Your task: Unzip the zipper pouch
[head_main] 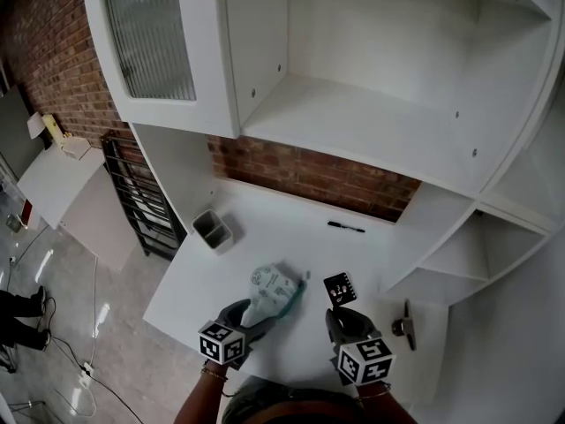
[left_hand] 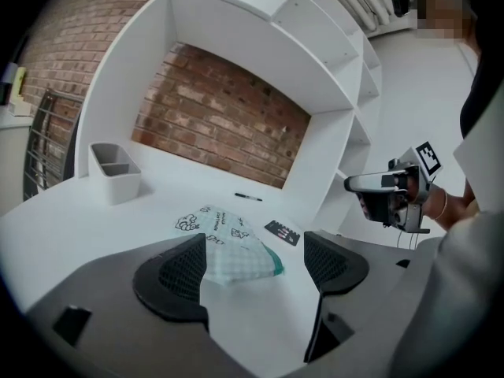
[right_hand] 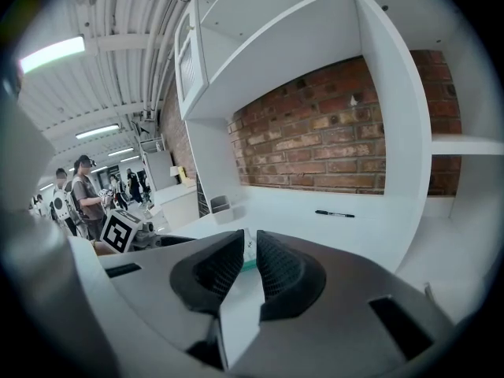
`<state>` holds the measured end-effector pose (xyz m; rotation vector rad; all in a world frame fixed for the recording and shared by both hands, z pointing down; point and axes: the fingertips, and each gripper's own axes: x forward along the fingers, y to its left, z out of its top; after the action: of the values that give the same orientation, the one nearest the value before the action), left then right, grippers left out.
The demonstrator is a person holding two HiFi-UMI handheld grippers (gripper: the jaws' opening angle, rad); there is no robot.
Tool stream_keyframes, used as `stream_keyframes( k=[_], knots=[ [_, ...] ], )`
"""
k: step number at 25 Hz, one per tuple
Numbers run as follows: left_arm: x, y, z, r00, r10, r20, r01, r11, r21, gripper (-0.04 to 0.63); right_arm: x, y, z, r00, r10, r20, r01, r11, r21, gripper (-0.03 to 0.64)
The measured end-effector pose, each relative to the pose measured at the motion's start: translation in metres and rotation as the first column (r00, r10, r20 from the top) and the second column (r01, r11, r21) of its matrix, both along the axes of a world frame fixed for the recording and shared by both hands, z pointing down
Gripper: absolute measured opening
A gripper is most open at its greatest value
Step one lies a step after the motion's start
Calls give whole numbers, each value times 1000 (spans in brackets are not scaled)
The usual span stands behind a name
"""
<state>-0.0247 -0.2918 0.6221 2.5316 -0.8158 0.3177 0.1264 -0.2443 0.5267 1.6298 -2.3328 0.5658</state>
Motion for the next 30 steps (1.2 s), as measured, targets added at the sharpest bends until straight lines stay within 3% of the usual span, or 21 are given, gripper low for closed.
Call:
stream_keyframes(
  k=[5,10,17,26,30],
  knots=[
    [-24,10,-18,998,-65,-20,65,997,34,365,-8,0,-4,1000,-9,-1,9,1000,16,46],
    [-38,21,-35,997,-79,-17,80,994,80,359,-17,1,-4,1000,-22,2,22,999,26,38],
    [-53,21,-62,982,-163,-93,174,977,126,217,-25,-1,-4,1000,-27,-2,27,999,35,12],
    [-58,25,-83,977,-183,-107,200,962,187,37,-32,-9,-1,999,-39,-18,39,999,36,3],
    [-60,25,-86,975,-181,-128,203,961,185,5,-35,-10,-1,999,-45,-28,46,998,38,2]
  ],
)
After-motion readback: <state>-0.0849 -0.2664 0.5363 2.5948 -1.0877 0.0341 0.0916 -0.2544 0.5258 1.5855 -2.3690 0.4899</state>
